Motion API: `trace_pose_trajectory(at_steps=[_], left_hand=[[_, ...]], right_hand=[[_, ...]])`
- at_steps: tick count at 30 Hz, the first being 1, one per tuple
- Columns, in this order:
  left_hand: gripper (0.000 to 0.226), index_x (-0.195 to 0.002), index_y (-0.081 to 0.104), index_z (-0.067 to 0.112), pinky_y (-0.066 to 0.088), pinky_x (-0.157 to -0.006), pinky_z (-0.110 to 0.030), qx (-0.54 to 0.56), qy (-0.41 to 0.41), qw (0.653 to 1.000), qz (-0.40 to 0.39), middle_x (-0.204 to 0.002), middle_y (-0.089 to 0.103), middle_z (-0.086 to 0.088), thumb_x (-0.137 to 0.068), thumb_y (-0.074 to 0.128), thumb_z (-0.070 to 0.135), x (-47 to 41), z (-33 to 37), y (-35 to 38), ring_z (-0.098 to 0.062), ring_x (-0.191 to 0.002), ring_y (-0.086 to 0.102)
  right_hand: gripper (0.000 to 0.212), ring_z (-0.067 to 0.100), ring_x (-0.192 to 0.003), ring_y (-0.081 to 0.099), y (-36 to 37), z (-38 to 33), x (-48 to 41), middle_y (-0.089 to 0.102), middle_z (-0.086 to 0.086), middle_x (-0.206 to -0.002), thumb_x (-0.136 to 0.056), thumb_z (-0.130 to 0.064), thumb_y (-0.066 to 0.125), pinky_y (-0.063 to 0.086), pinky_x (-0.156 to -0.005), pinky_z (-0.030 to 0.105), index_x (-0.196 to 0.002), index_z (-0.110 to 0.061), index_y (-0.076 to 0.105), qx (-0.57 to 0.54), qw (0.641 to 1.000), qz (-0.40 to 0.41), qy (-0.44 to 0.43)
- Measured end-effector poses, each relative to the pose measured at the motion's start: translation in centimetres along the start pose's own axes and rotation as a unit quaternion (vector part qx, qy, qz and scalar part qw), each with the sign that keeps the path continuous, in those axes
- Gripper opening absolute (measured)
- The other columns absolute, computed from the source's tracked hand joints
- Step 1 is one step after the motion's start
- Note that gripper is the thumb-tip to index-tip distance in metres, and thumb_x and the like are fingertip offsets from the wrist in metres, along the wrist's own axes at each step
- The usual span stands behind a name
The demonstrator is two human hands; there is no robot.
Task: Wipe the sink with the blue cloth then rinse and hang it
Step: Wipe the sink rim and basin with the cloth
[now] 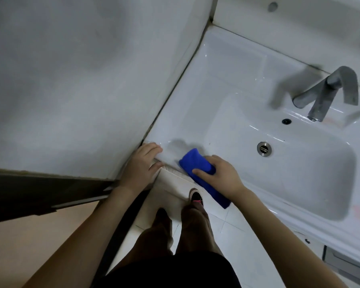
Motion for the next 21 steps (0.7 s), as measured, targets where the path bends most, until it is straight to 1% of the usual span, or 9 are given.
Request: trace_pose_trajectory(at_steps=[2, 4, 7, 9, 11, 15, 17, 19, 21], left_hand=[[0.042, -0.117, 0.066, 0.003, 0.034, -0.109, -0.027, 0.010, -0.010, 1.000, -0.008, -0.126, 0.063, -0.012, -0.085, 0.061, 0.030, -0.1, -0.2, 0.1, -0.025, -0.121, 0.054], [0.045, -0.116, 0.066, 0.004, 0.035, -0.109, -0.028, 0.015, -0.015, 1.000, -0.008, -0.126, 0.063, -0.011, -0.085, 0.055, 0.035, -0.2, -0.2, 0.1, -0.025, -0.122, 0.054], [0.046, -0.119, 0.065, 0.006, 0.039, -0.109, -0.036, 0.013, -0.016, 1.000, -0.006, -0.128, 0.062, -0.009, -0.087, 0.054, 0.037, 0.0, -0.2, 0.2, -0.024, -0.123, 0.054], [0.047, -0.122, 0.063, 0.007, 0.042, -0.108, -0.040, 0.008, -0.017, 1.000, -0.011, -0.130, 0.061, -0.009, -0.088, 0.053, 0.037, 0.0, -0.3, 0.4, -0.023, -0.124, 0.054], [0.046, -0.124, 0.063, 0.008, 0.044, -0.107, -0.042, 0.009, -0.013, 1.000, -0.011, -0.130, 0.061, -0.008, -0.088, 0.055, 0.036, 0.1, -0.4, 0.4, -0.023, -0.124, 0.054], [0.047, -0.126, 0.062, 0.011, 0.039, -0.109, -0.036, 0.006, -0.018, 1.000, 0.000, -0.133, 0.059, -0.006, -0.089, 0.052, 0.037, 0.4, -0.2, 0.4, -0.019, -0.126, 0.051], [0.045, -0.125, 0.063, 0.010, 0.033, -0.113, -0.026, 0.014, -0.013, 1.000, 0.013, -0.132, 0.059, -0.003, -0.090, 0.051, 0.036, 0.3, -0.1, 0.2, -0.014, -0.127, 0.049], [0.043, -0.124, 0.064, 0.011, 0.028, -0.115, -0.020, 0.020, -0.008, 0.999, 0.031, -0.132, 0.056, 0.005, -0.091, 0.052, 0.036, 0.3, -0.1, 0.2, -0.009, -0.128, 0.046], [0.040, -0.123, 0.065, 0.014, 0.030, -0.115, -0.022, 0.018, -0.013, 0.999, 0.046, -0.132, 0.054, 0.010, -0.090, 0.056, 0.035, 0.3, -0.2, 0.3, -0.008, -0.129, 0.047]], right_hand=[[0.027, 0.010, -0.080, 0.060, -1.7, 3.1, 2.2, 0.063, -0.008, -0.089, -0.088, -0.052, 0.062, 0.052, -0.077, 0.038, -0.103, -0.030, 0.066, -0.015, 0.999, -0.006, 0.044], [0.026, 0.012, -0.082, 0.062, -2.4, 4.6, 2.9, 0.065, -0.007, -0.092, -0.088, -0.050, 0.064, 0.052, -0.080, 0.040, -0.103, -0.029, 0.066, -0.030, 0.998, -0.011, 0.059], [0.026, 0.012, -0.078, 0.060, -1.0, 2.4, 0.8, 0.064, -0.006, -0.088, -0.088, -0.050, 0.063, 0.052, -0.076, 0.037, -0.099, -0.027, 0.066, -0.024, 0.999, -0.013, 0.022], [0.028, 0.014, -0.075, 0.059, 0.6, -0.6, -2.4, 0.063, -0.004, -0.084, -0.088, -0.051, 0.061, 0.051, -0.071, 0.035, -0.095, -0.024, 0.066, -0.013, 1.000, -0.008, -0.020], [0.028, 0.015, -0.075, 0.058, 1.7, -2.4, -6.0, 0.063, -0.005, -0.085, -0.089, -0.052, 0.059, 0.049, -0.069, 0.034, -0.097, -0.026, 0.065, 0.004, 0.999, -0.001, -0.054], [0.036, 0.019, -0.079, 0.058, 1.0, -3.4, -11.5, 0.060, -0.002, -0.094, -0.089, -0.051, 0.056, 0.051, -0.065, 0.035, -0.115, -0.025, 0.060, 0.079, 0.981, 0.080, -0.161], [0.041, 0.026, -0.083, 0.061, -0.6, -2.8, -14.5, 0.061, 0.004, -0.097, -0.090, -0.050, 0.056, 0.052, -0.064, 0.038, -0.118, -0.022, 0.062, 0.102, 0.971, 0.105, -0.191], [0.042, 0.035, -0.089, 0.062, -3.6, -1.4, -18.2, 0.062, 0.012, -0.103, -0.092, -0.046, 0.059, 0.049, -0.067, 0.038, -0.122, -0.017, 0.061, 0.126, 0.967, 0.152, -0.161], [0.043, 0.038, -0.090, 0.062, -8.0, 0.5, -22.4, 0.061, 0.015, -0.107, -0.094, -0.044, 0.057, 0.042, -0.064, 0.037, -0.124, -0.013, 0.058, 0.147, 0.962, 0.210, -0.092]])
Point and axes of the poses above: each hand's wrist, its own x-axis away from the middle knuckle, its own y-axis out of the palm, z = x × y, the point moved 5 cm from there along -x, towards the middle knuckle
